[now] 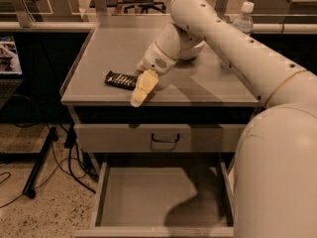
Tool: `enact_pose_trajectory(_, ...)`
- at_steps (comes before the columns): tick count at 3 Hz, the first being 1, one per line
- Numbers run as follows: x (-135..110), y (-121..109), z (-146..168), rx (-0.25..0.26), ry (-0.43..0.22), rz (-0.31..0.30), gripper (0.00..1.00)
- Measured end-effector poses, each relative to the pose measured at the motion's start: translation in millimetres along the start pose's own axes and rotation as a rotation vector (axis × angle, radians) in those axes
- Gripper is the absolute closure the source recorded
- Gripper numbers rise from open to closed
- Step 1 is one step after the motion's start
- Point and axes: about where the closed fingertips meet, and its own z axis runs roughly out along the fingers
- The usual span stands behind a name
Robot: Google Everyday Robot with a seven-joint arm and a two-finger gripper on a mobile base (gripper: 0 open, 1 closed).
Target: Place rxbar chocolate into middle drawer
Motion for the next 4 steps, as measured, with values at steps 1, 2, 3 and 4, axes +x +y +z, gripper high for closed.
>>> enact_pose_trajectory(1,-0.1,0.0,0.0,0.000,0.000,0.000,0.00)
enact_pose_trajectory(2,-7.0,2.6,2.1,-0.017,-0.006,-0.014,0.00)
enact_pose_trajectory(3,-25.3,9.8,10.1,-0.048,-0.032,-0.059,0.00)
enact_pose_trajectory(4,-25.4,9.8,10.2,-0.048,-0.032,-0.059,0.00)
